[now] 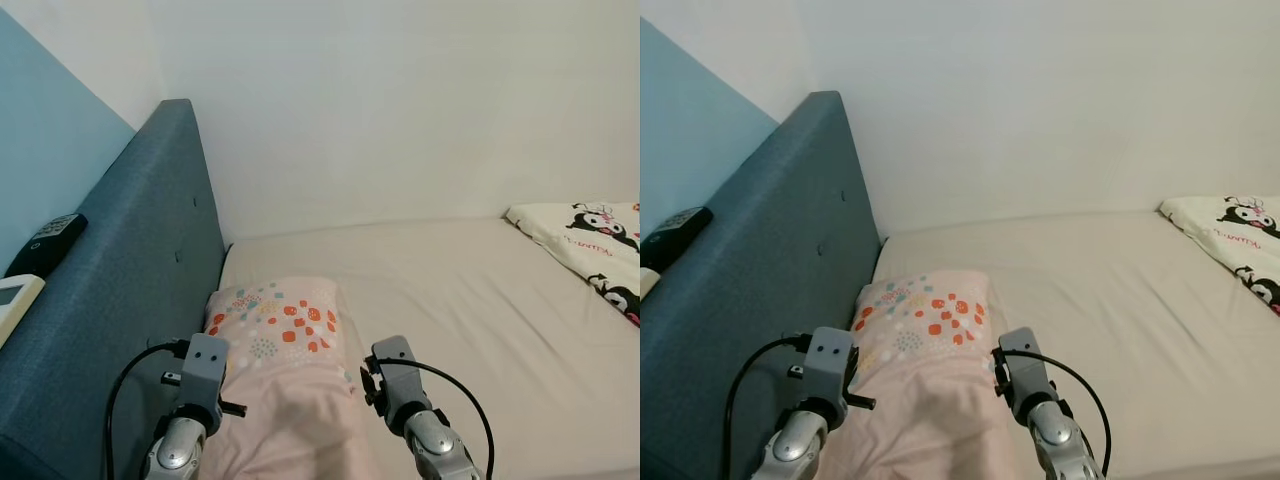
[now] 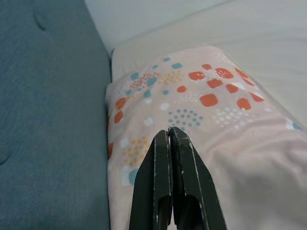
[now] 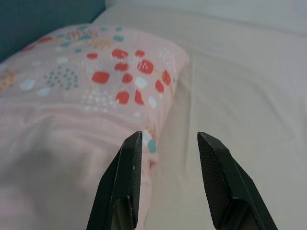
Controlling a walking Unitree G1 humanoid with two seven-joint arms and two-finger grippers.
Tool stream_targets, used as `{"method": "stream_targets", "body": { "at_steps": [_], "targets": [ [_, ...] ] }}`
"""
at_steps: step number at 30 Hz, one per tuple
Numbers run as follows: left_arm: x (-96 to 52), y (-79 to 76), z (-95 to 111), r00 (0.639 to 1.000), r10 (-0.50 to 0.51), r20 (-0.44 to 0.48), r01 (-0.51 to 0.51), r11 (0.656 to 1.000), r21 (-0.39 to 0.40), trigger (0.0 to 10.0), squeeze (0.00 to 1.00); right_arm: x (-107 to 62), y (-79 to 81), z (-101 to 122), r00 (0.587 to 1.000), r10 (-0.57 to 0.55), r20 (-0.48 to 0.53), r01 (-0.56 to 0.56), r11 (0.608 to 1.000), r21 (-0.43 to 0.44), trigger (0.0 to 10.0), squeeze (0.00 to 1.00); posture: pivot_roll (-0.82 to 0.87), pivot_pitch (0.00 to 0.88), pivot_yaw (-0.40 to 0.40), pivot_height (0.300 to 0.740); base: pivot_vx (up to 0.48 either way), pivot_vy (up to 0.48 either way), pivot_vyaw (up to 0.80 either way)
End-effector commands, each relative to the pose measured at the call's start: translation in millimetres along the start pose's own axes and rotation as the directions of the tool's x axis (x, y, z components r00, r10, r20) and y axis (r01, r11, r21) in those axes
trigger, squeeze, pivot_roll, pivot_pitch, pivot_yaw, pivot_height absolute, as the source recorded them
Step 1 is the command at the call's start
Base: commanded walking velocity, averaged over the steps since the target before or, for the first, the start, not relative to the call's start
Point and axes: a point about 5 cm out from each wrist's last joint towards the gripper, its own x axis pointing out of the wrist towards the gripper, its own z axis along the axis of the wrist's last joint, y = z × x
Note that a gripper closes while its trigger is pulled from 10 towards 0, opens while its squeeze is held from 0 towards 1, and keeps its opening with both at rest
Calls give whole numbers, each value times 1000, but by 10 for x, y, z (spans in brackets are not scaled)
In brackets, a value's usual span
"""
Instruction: Clean up the room
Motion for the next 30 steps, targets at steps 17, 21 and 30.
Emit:
{"method": "stream_targets", "body": {
  "at_steps": [17,21,30],
  "targets": [
    [10,-29,16,1000,-2,28,1,999,46,10000,0,23,90,-1,999,51,14,-51,999,6,10000,0,-13,0,-24,740,0,0,-789],
    [-3,-19,11,999,5,32,-7,999,51,10000,0,18,95,-6,998,63,16,-63,998,4,10000,0,-12,0,-30,740,0,0,-800],
    [-20,0,-2,999,27,36,-30,998,59,10000,0,21,98,-9,997,79,14,-79,997,-7,10000,0,-13,0,-40,740,0,0,-800]
  ]
}}
